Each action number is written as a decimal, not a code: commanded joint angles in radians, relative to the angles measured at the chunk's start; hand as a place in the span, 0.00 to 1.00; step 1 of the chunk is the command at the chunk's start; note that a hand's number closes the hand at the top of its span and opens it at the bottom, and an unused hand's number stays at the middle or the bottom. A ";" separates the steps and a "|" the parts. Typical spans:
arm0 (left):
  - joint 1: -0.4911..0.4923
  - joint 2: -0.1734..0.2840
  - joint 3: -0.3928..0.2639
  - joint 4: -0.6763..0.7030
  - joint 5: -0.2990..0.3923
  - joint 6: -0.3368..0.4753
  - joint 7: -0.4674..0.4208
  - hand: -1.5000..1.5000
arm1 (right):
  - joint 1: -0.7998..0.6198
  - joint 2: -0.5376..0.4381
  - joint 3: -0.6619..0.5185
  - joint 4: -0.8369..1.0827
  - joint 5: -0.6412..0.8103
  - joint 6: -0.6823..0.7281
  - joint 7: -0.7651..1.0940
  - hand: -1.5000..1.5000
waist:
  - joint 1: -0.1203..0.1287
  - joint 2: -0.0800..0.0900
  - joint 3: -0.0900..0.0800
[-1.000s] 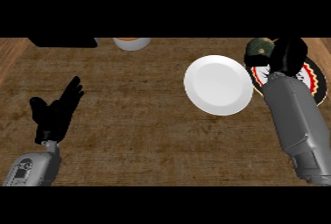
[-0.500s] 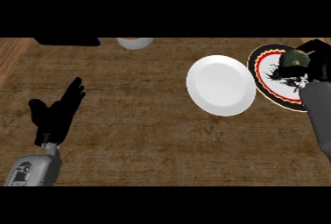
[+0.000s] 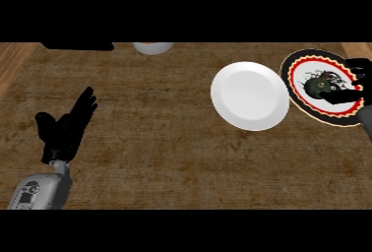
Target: Pick the squash from the plate and place it in the plate
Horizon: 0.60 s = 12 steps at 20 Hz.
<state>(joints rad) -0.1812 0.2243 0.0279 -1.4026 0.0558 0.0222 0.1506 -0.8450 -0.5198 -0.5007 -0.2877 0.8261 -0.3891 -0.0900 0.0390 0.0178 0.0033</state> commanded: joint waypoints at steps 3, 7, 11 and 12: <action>0.028 0.016 0.009 -0.044 0.017 -0.026 0.013 0.50 | 0.014 -0.022 -0.061 -0.015 -0.074 -0.058 -0.223 0.00 | 0.011 0.000 0.001; -0.001 0.013 0.038 0.033 0.004 0.000 -0.029 0.50 | -0.050 0.029 -0.120 -0.103 -0.191 0.027 -0.411 0.00 | -0.020 -0.009 0.000; 0.002 -0.014 0.011 0.016 -0.008 0.013 0.016 0.50 | -0.075 0.041 -0.176 -0.127 -0.291 0.090 -0.404 0.00 | -0.032 -0.016 -0.002; -0.006 -0.001 0.030 0.025 0.008 -0.001 0.010 0.50 | -0.072 0.066 -0.195 -0.113 -0.318 0.089 -0.390 0.00 | -0.029 -0.014 -0.002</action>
<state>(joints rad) -0.1809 0.2267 0.0465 -1.3965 0.0577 0.0209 0.1603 -0.9009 -0.4742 -0.6395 -0.3862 0.6002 -0.3493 -0.4535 0.0184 0.0058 0.0018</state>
